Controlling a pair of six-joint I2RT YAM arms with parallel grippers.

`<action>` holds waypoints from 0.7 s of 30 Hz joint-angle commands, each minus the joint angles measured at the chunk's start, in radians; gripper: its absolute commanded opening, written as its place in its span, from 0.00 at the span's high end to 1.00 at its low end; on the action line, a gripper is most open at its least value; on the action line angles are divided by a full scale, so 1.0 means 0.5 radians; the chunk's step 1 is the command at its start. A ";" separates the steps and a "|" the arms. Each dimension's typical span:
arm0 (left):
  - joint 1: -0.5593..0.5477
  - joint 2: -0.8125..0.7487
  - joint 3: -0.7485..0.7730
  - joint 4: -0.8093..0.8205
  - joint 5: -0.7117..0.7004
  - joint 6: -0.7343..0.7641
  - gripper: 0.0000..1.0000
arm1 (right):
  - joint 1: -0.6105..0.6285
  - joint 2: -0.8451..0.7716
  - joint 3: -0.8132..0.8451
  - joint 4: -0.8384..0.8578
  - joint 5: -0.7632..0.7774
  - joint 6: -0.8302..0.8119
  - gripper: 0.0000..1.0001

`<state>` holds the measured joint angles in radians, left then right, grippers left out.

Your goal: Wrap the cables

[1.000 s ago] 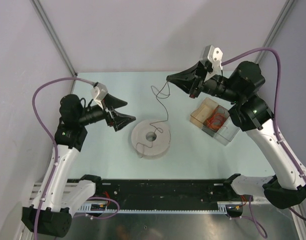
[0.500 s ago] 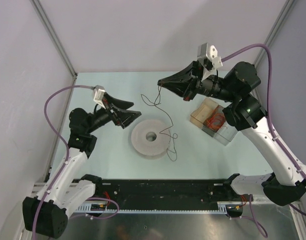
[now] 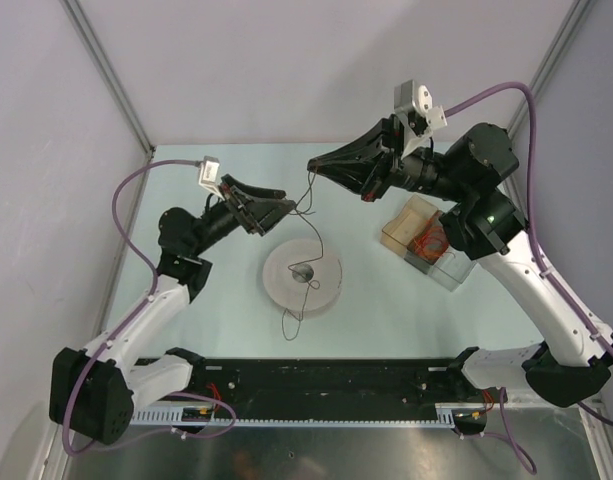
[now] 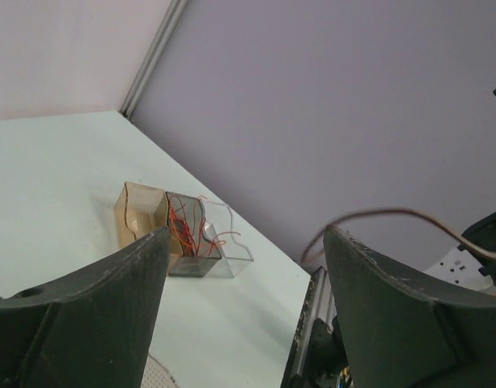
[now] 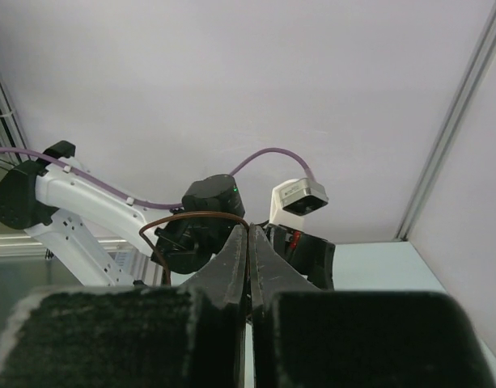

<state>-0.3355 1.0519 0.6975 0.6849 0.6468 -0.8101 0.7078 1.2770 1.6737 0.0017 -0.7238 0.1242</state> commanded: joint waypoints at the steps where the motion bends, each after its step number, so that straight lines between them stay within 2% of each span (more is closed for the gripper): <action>1: -0.024 0.044 0.101 0.245 -0.085 -0.153 0.23 | 0.034 0.013 0.067 0.114 -0.022 0.057 1.00; 4: -0.054 0.067 0.094 0.277 -0.064 -0.167 0.31 | 0.042 0.025 0.067 0.130 -0.018 0.071 1.00; 6: -0.066 0.078 0.093 0.284 -0.056 -0.163 0.41 | 0.046 0.032 0.069 0.139 -0.015 0.079 1.00; 10: -0.068 0.092 0.071 0.284 -0.030 -0.186 0.88 | 0.029 0.030 0.058 0.119 0.038 0.091 1.00; 11: -0.062 0.089 0.062 0.278 -0.021 -0.196 0.94 | 0.011 0.022 0.041 0.101 0.068 0.095 1.00; 14: -0.021 0.083 0.046 0.170 0.048 -0.217 0.99 | -0.118 -0.030 -0.113 0.031 0.221 0.107 1.00; 17: 0.017 0.053 0.056 -0.226 0.077 -0.063 1.00 | -0.357 -0.042 -0.325 -0.152 0.249 0.128 0.98; 19: 0.024 0.041 0.059 -0.532 0.040 0.103 1.00 | -0.499 0.011 -0.414 -0.318 0.191 0.066 0.89; 21: 0.047 0.052 0.052 -0.763 -0.018 0.222 1.00 | -0.590 0.096 -0.493 -0.443 0.165 -0.046 0.76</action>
<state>-0.3309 1.0920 0.7036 0.5743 0.6601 -0.8444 0.4950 1.2648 1.4857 -0.0696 -0.6456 0.1532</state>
